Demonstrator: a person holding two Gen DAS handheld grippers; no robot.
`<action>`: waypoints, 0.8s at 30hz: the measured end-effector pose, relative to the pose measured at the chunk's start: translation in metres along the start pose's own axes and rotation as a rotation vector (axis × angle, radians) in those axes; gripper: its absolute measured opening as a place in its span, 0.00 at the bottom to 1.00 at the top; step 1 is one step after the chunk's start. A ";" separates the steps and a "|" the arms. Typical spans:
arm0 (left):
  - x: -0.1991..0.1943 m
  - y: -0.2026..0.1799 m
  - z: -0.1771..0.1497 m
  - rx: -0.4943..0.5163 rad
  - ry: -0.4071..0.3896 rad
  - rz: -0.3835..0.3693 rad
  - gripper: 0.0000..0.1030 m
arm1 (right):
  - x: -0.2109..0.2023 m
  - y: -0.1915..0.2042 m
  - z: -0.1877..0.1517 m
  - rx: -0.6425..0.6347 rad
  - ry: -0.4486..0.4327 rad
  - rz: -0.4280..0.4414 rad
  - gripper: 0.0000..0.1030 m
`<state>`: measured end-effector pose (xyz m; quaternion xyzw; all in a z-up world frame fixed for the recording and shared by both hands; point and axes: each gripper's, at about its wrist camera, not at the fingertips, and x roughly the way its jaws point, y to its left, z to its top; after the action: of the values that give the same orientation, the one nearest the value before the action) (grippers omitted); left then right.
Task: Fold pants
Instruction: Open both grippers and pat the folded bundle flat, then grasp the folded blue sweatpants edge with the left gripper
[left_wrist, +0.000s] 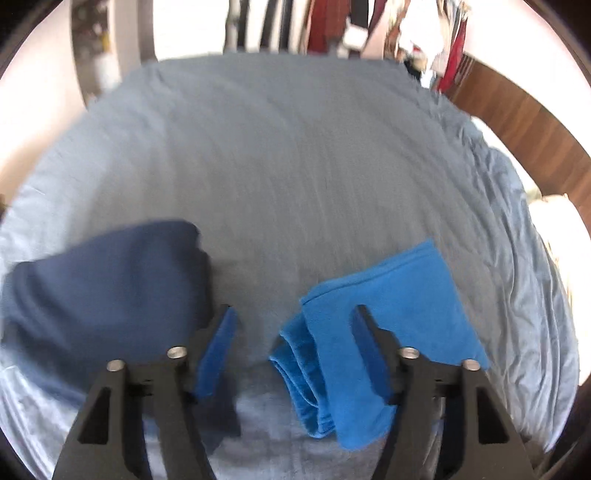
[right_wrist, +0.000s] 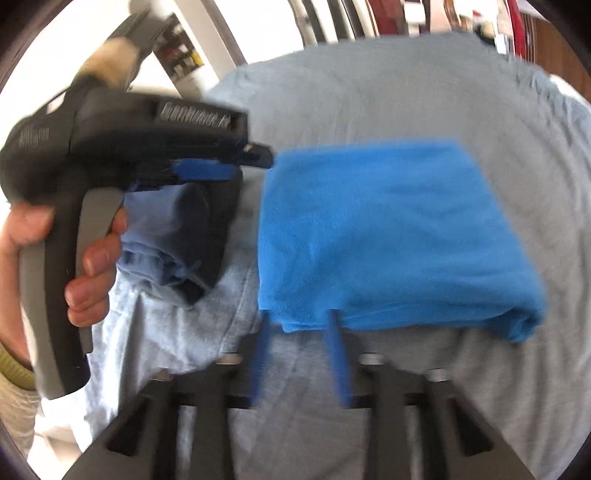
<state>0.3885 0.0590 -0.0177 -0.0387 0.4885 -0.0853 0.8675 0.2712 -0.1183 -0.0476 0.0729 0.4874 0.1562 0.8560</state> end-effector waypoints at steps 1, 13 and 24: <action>-0.010 -0.004 -0.005 -0.005 -0.018 -0.005 0.64 | -0.015 -0.003 0.003 -0.019 -0.040 -0.012 0.55; 0.013 -0.027 -0.059 -0.167 0.039 -0.015 0.73 | -0.060 -0.114 0.034 0.165 -0.152 -0.146 0.63; 0.050 -0.026 -0.062 -0.271 -0.002 0.087 0.73 | -0.006 -0.161 0.043 0.241 -0.091 -0.103 0.63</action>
<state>0.3583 0.0250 -0.0875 -0.1345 0.4958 0.0191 0.8577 0.3373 -0.2709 -0.0653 0.1572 0.4663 0.0489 0.8692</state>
